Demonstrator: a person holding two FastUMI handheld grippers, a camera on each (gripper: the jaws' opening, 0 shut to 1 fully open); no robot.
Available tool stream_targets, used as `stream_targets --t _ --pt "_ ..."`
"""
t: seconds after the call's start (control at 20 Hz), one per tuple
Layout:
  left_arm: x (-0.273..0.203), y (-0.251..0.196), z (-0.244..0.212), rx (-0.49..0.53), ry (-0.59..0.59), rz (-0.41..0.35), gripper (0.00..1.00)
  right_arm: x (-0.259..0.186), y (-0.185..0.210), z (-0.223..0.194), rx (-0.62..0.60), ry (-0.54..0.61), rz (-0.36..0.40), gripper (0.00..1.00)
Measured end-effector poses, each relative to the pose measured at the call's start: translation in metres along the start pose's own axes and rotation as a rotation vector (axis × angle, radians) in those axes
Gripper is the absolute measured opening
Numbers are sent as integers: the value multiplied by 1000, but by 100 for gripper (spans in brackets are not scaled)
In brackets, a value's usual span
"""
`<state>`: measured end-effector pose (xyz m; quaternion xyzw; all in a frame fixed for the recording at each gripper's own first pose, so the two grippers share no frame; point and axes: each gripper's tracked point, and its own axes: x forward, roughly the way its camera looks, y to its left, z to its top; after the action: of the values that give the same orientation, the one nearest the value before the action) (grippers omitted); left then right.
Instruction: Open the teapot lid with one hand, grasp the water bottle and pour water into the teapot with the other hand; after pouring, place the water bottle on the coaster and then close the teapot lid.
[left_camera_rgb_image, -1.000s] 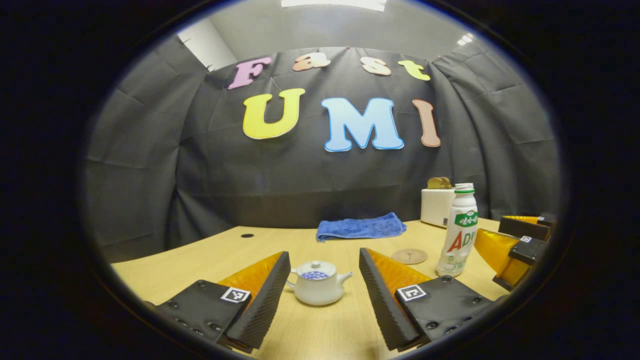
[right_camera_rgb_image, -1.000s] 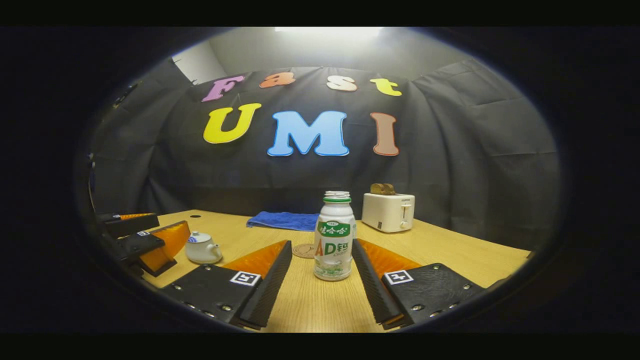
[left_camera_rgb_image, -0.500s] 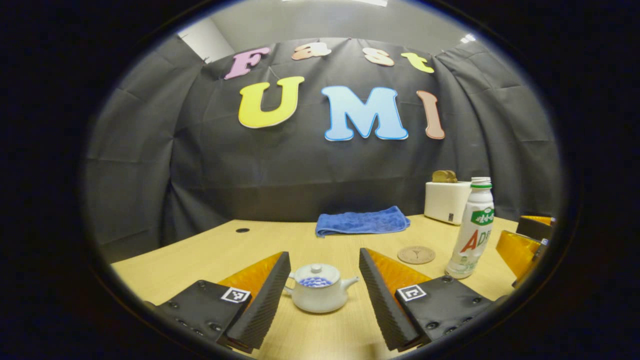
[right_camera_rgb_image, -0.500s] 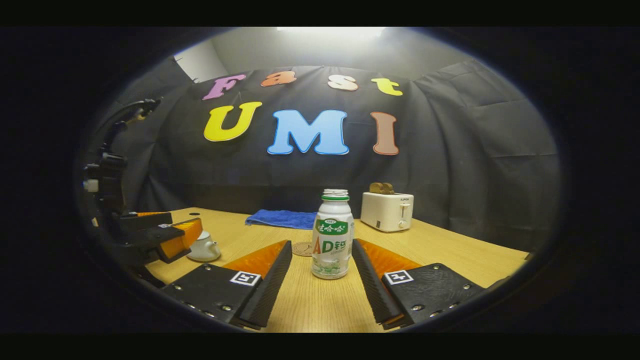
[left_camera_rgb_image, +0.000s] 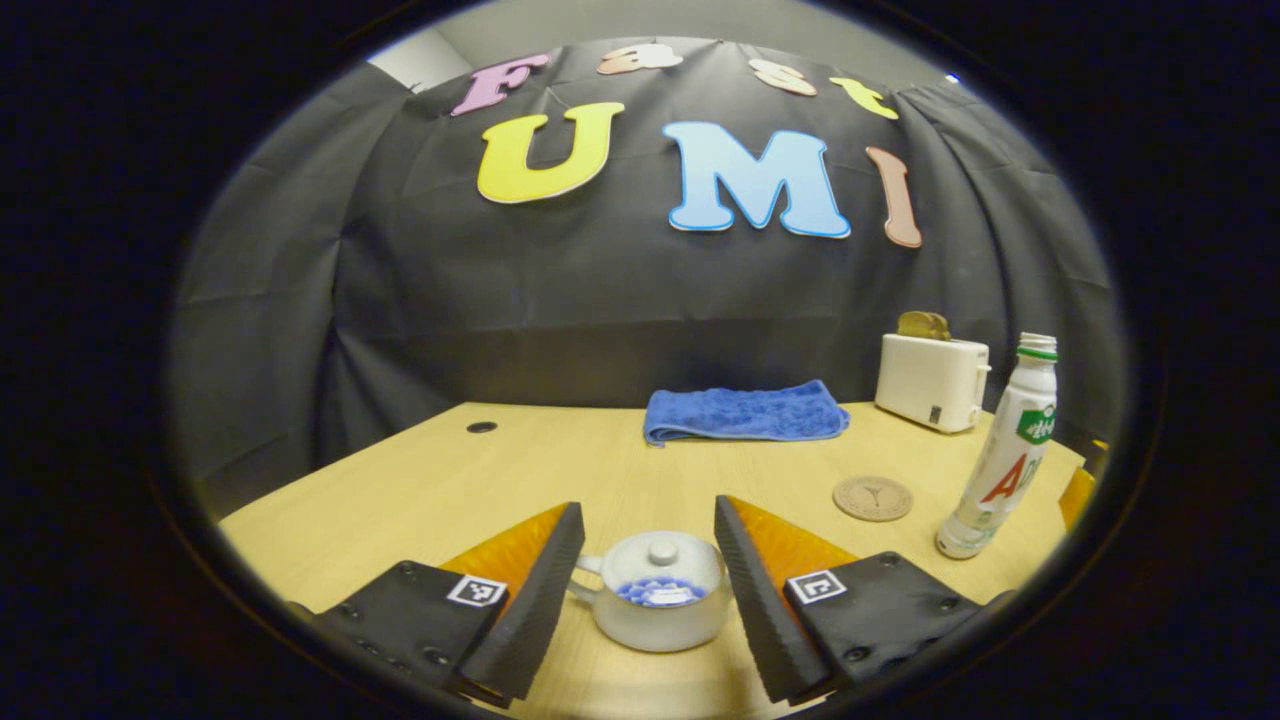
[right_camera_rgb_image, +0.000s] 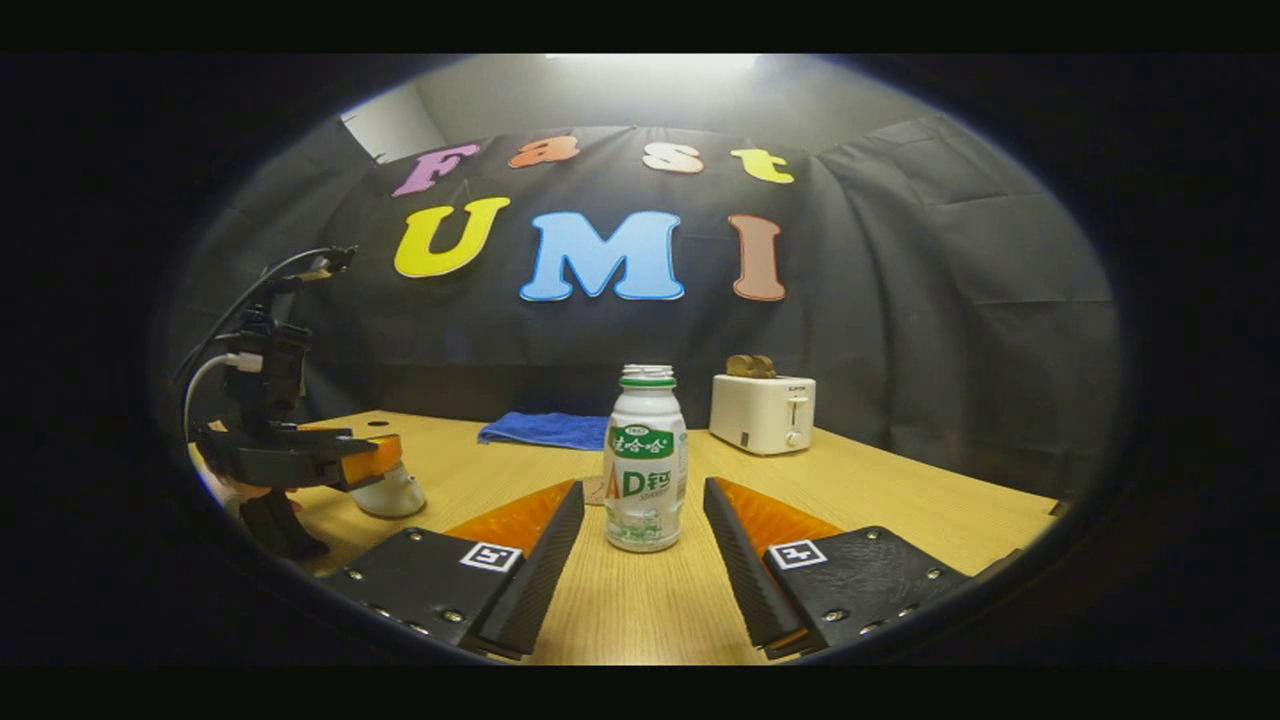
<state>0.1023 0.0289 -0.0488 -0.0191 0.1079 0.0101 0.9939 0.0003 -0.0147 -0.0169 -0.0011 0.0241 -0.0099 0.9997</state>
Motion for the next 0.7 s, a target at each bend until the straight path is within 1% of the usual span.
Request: stream_targets --t 0.05,0.15,0.25,0.4,0.45,0.55,0.6,0.65,0.7 --pt "1 2 -3 -2 8 5 83 0 -1 -1 1 2 -2 75" --pt "4 2 -9 -11 34 2 77 2 -2 -2 2 5 -3 75" --pt "5 0 -9 -7 22 -2 70 2 -3 -3 2 7 -7 75" --pt "6 -5 -9 35 7 -1 60 4 -4 -6 2 16 -8 75" --pt "6 -5 -8 38 3 -6 65 4 -4 -7 1 18 -10 75" --pt "7 -4 -6 40 -8 0 46 5 -5 -8 1 24 -13 75" --pt "7 -4 -8 54 -6 -1 42 6 -6 -9 2 25 -15 75" --pt "8 -8 -7 55 -8 -17 42 6 -6 -8 3 25 -16 75" --pt "7 -9 -2 66 -25 -3 38 7 -7 -8 3 27 -17 75"
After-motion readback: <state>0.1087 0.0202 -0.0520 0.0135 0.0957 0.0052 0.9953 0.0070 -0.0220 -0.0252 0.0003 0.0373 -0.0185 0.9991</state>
